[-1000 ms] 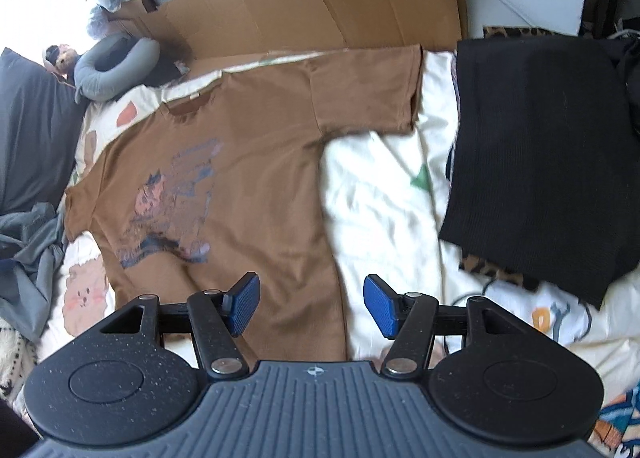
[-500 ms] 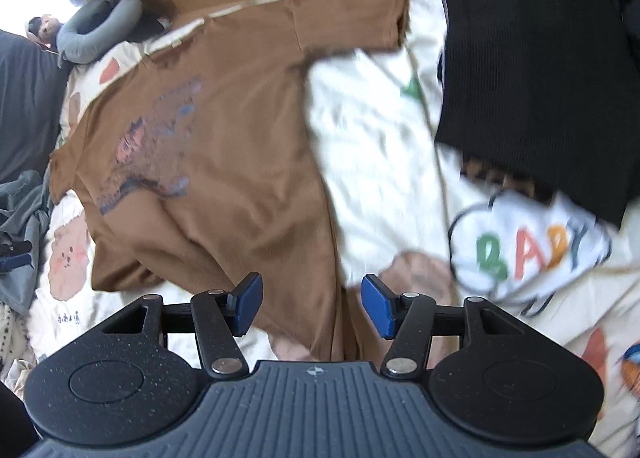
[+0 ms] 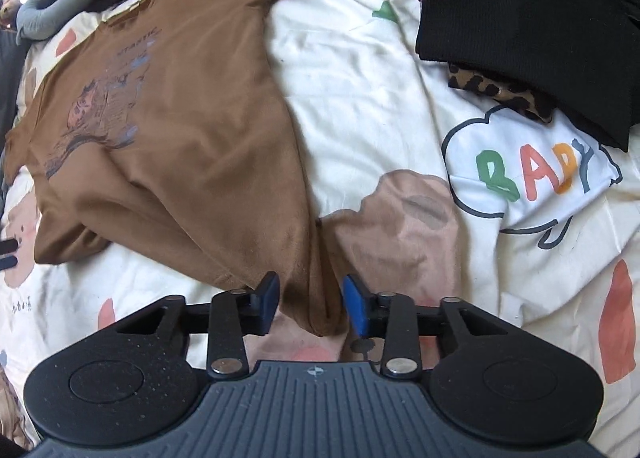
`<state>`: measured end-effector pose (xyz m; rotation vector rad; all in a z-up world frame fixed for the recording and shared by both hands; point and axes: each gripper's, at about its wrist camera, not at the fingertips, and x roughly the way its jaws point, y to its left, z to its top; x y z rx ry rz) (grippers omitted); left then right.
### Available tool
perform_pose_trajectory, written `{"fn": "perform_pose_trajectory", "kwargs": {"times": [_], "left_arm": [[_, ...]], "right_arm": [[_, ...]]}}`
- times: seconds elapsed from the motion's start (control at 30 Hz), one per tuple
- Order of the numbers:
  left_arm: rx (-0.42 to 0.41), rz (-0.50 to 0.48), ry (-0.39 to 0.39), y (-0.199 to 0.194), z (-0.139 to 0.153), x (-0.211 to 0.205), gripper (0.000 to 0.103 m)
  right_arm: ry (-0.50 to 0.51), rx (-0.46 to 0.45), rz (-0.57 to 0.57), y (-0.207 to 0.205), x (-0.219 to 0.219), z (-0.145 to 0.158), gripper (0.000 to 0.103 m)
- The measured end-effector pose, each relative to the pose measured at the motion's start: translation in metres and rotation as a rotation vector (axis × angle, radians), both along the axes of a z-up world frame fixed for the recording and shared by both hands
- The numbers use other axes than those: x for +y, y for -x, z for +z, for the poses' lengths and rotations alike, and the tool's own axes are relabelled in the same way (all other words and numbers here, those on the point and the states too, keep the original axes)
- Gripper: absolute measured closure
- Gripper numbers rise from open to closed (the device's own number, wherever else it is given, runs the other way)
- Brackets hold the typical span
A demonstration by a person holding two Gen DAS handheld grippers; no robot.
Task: Fold clothes
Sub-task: 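Grasp the T-shirt hem with the right tool while the left tool grasps the hem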
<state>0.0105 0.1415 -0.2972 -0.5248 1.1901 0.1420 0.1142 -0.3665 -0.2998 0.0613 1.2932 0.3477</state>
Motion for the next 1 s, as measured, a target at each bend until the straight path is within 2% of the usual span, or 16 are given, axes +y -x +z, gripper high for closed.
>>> {"fn": "perform_pose_trajectory", "kwargs": {"times": [0.23,0.3,0.33,0.37,0.57,0.6,0.63,0.67,0.77,1.0], "left_arm": [[-0.004,0.037,0.057,-0.003,-0.013,-0.006,0.043],[-0.013,0.055,0.082,-0.006,-0.018,-0.008,0.043],[-0.014,0.061,0.090,-0.007,-0.021,-0.009,0.043],[-0.014,0.070,0.099,-0.008,-0.024,-0.010,0.043],[-0.027,0.139,0.222,-0.014,-0.042,-0.012,0.045],[-0.022,0.144,0.254,-0.015,-0.046,-0.013,0.047],[-0.015,0.149,0.287,-0.016,-0.050,-0.014,0.064],[-0.009,0.154,0.319,-0.017,-0.055,-0.015,0.096],[-0.010,0.128,0.316,-0.019,-0.047,-0.014,0.098],[-0.091,0.092,0.255,-0.014,0.011,0.008,0.099]], "right_arm": [[0.005,0.039,0.008,-0.001,0.009,-0.010,0.069],[0.007,0.056,0.012,-0.002,0.010,-0.016,0.076],[0.004,0.066,0.014,-0.002,0.010,-0.018,0.093],[0.001,0.068,0.024,-0.002,0.010,-0.019,0.100],[-0.023,0.031,0.054,-0.005,0.011,-0.002,0.102],[-0.023,0.019,0.056,-0.007,0.011,0.003,0.102],[-0.022,0.007,0.058,-0.008,0.011,0.007,0.102],[-0.024,-0.002,0.058,-0.010,0.011,0.011,0.102],[-0.032,-0.030,0.055,-0.015,0.009,0.024,0.102],[-0.090,-0.100,0.072,-0.027,0.008,0.059,0.102]]}}
